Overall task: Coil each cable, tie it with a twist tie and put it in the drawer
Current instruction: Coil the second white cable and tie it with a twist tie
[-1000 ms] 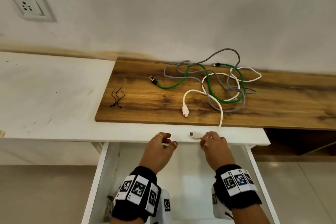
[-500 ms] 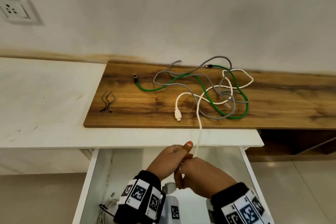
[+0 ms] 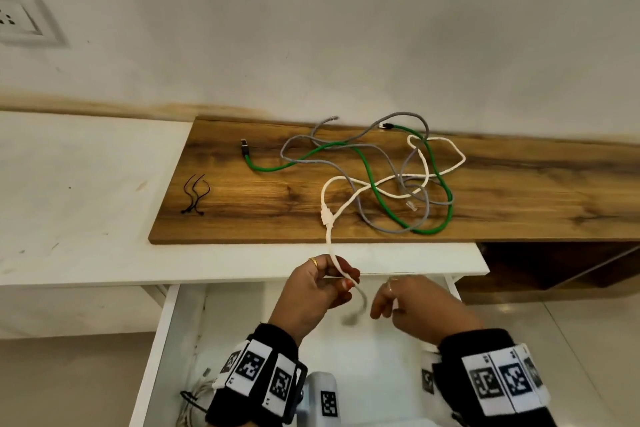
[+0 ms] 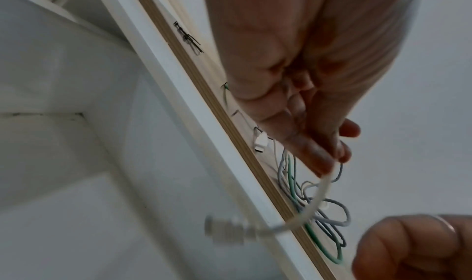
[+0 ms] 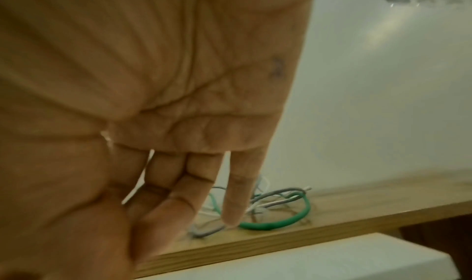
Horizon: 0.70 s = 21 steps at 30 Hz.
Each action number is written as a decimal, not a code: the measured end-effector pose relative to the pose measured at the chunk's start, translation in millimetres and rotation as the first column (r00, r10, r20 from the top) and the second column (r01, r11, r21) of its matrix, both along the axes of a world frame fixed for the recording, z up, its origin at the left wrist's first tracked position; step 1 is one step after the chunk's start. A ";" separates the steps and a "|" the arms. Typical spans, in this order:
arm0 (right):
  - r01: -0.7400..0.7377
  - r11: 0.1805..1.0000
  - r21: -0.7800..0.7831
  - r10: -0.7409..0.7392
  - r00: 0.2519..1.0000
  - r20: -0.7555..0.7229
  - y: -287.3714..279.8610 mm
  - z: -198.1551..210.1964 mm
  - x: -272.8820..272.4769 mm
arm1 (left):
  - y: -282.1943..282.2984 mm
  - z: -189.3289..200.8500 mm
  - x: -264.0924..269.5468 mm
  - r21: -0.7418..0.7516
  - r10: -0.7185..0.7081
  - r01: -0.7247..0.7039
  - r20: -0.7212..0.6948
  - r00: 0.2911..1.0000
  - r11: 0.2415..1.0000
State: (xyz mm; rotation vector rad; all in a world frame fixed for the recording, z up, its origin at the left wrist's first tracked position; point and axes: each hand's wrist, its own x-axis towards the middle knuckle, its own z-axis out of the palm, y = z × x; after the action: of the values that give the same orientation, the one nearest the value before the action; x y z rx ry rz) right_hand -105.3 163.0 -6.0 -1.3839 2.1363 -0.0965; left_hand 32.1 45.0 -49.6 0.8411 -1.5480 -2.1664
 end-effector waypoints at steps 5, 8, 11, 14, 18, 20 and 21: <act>0.457 0.757 -0.468 -0.413 0.889 0.200 4.5 -7.9 -24.0 | -1.2 -6.9 5.2 -0.297 -0.112 0.139 0.105 0.988 0.945; 0.801 0.526 -0.285 -0.442 0.544 0.713 -22.5 -12.0 -12.8 | 10.1 -11.0 0.8 -0.458 -0.230 0.297 0.197 0.953 0.838; 0.832 0.550 -0.080 -0.354 0.318 0.879 -47.9 -15.8 4.7 | 21.9 -17.9 -5.8 -0.583 -0.285 0.393 0.272 0.919 0.711; 0.807 0.563 -0.180 -0.318 0.412 0.854 -56.6 -22.2 11.1 | 20.6 -26.5 -5.2 -0.592 -0.293 0.471 0.376 0.879 0.653; 0.665 0.682 -0.305 -0.200 0.570 0.797 -38.3 -19.1 -1.2 | -3.0 -22.7 -0.2 -0.475 -0.104 0.261 0.332 0.938 0.841; 0.577 0.763 -0.291 -0.142 0.590 0.795 -25.8 -15.1 -6.1 | -13.0 -12.6 1.0 -0.182 0.077 -0.047 0.161 0.984 0.982; 0.521 0.808 -0.276 -0.123 0.607 0.785 -20.9 -15.1 -7.5 | -14.2 -6.3 0.5 0.023 0.126 -0.128 0.084 0.988 0.991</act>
State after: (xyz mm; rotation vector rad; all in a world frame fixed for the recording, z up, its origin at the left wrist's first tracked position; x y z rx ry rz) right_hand -112.8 142.1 -21.1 -0.8839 1.6434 -1.2249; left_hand 32.6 30.8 -55.9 1.0219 -1.4626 -2.0912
